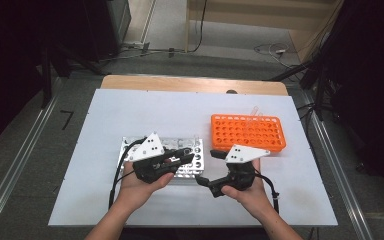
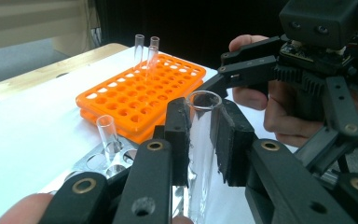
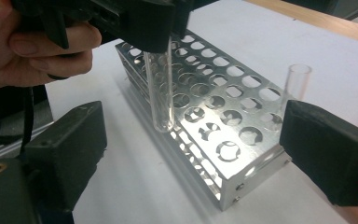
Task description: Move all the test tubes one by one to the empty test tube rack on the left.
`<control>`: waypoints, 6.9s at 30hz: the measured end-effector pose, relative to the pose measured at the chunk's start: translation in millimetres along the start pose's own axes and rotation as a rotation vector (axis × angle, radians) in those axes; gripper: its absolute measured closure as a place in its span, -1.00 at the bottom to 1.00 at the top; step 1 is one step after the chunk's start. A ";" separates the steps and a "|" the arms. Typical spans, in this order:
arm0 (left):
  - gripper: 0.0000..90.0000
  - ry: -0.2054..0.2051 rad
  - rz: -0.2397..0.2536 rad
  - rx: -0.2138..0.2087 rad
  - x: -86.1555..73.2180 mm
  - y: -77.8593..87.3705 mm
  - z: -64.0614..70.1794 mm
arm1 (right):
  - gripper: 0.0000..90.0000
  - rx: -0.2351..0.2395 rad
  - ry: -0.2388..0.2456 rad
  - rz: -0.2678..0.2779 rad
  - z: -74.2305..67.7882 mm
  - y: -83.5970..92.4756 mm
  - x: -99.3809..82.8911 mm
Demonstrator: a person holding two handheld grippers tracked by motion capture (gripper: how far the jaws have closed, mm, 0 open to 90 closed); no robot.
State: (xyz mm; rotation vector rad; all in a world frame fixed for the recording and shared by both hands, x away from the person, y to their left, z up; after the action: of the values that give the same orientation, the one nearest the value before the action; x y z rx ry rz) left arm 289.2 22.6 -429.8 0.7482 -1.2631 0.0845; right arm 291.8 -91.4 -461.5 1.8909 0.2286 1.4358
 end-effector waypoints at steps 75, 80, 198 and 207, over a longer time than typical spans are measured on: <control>0.69 0.132 0.016 0.136 24.9 -46.7 -84.2 | -0.92 -0.180 -0.130 0.098 78.8 99.1 -86.7; 0.69 0.146 -0.005 0.133 22.1 -53.4 -84.9 | -0.92 -0.180 -0.126 0.098 78.8 99.0 -86.5; -1.00 0.213 0.007 0.176 -60.6 45.8 -52.9 | -0.28 -0.329 -0.306 0.008 178.5 51.1 -49.1; -1.00 0.209 0.016 0.185 -60.2 47.3 -54.1 | 0.05 -0.342 -0.337 -0.028 195.0 29.2 -49.9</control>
State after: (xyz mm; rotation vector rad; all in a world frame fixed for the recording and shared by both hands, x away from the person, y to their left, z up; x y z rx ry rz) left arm 292.6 108.8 -466.5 0.8646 -1.0707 0.2888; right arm 439.3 -226.0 -500.3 1.7973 -0.1432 1.0385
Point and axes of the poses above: each handheld gripper's, and its own axes: y roughly backward along the jaws, x roughly out of its top, z roughly to its right, the point moved 9 cm from there along -y, roughly forward along the jaws, and after that the axes turned 11 degrees about -z, right-handed, at the moved point
